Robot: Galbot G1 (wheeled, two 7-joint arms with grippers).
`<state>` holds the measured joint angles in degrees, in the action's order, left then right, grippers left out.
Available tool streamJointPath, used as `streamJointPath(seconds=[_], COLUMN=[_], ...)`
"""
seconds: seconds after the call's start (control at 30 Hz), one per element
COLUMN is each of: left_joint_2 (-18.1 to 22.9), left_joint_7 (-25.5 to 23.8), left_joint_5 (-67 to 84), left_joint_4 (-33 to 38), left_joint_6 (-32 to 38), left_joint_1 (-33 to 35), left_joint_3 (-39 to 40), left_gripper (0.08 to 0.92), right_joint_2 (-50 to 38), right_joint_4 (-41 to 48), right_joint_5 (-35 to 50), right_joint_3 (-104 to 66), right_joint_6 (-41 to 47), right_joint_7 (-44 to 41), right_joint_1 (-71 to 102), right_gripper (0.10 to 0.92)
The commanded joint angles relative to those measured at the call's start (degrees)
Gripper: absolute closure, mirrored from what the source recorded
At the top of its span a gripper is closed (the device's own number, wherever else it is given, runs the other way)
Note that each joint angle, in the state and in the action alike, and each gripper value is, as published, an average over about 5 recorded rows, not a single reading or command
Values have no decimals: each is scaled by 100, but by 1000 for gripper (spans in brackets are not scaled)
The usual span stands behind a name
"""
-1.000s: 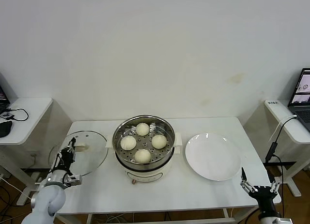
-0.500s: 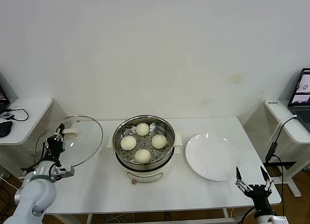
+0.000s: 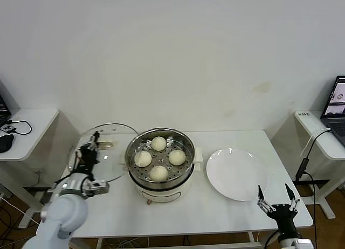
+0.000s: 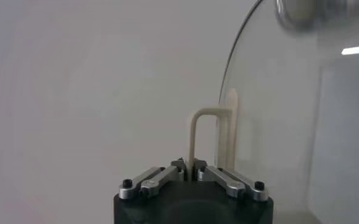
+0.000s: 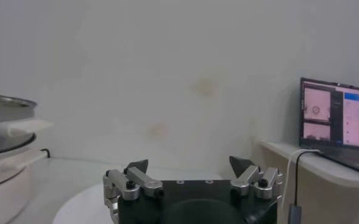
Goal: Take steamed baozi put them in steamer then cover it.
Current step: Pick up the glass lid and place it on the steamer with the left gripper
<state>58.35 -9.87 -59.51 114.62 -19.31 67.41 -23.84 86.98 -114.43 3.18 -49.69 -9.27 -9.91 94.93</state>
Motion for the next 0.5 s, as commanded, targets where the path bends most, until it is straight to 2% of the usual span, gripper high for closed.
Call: streamJointPath(seconds=[0.03,0.27,0.5], left_joint_2=[655,1512,2312], left_joint_7=[-510,-766,-817], left_joint_5=[-1151,-1916,-2548], left_joint_4=[16,-169,-655], left_joint_6=[-369,-386,-395], left_joint_1=[-685,-958,-1238], left_joint_3=[1432,1575,1674], left_gripper=[850,850,850], right_joint_2=[121,68,17], right_joint_4=[124,329,410], right_joint_5=[-765,-870,-880], right_joint_3=[279,363,436], right_joint_6=[-6,-35,-31], right_joint_7=[178,206,203], right_joint_1=[-74,-138,-199], right_gripper=[203,202,203])
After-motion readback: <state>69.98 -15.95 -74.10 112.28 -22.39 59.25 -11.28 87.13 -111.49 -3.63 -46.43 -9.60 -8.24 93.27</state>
